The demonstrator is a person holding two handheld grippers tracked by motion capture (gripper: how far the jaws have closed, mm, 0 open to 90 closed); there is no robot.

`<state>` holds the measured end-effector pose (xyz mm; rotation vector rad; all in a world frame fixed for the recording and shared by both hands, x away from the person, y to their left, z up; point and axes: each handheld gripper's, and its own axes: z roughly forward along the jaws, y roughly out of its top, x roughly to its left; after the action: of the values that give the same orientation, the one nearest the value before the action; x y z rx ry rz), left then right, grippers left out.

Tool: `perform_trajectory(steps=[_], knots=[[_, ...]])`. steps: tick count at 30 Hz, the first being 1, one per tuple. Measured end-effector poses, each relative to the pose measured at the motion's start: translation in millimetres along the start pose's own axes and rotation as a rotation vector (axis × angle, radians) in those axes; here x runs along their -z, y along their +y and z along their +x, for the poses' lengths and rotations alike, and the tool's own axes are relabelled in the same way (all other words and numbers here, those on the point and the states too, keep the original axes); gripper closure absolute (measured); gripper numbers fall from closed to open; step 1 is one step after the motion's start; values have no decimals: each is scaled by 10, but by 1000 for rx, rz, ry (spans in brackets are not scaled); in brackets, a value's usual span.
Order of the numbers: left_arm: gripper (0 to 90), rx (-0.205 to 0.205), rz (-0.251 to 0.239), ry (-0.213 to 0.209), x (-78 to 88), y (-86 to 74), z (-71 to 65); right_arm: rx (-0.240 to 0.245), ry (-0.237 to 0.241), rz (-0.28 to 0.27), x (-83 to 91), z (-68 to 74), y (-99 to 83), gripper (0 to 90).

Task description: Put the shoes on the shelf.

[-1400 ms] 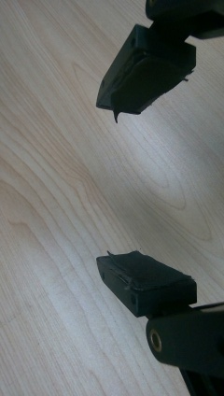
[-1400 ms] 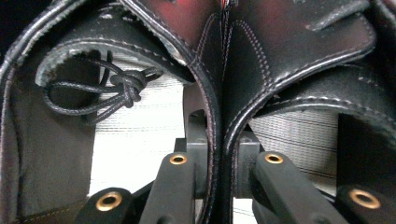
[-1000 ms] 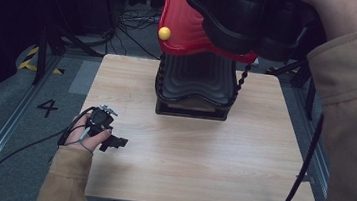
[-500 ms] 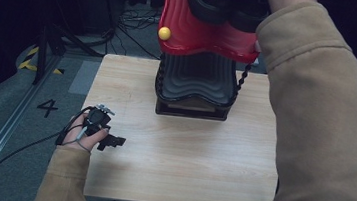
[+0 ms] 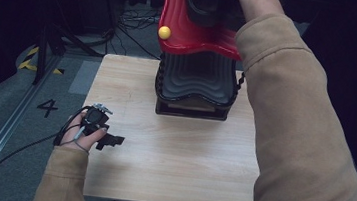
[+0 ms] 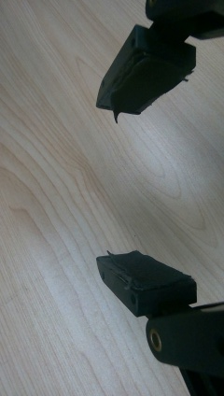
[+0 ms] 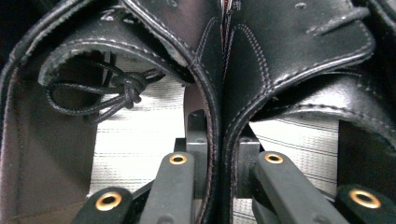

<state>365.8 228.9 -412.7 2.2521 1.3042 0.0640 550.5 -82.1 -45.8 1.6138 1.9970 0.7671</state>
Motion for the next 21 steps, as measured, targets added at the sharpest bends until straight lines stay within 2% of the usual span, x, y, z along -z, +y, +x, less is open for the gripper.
perform_trajectory(steps=[5, 10, 14, 21], knots=[[217, -6, 5, 3, -8, 4, -3, -19, 9, -10, -145, -30, -88, 813], [217, -6, 7, 1, -13, 9, -12, -22, 10, -21, -301, 14, -180, 810], [217, -10, 8, 1, -12, 9, -12, -33, 16, -38, -352, 36, -211, 809], [217, -12, 10, 2, -15, 14, -24, -19, -12, -47, -406, 90, -250, 795]])
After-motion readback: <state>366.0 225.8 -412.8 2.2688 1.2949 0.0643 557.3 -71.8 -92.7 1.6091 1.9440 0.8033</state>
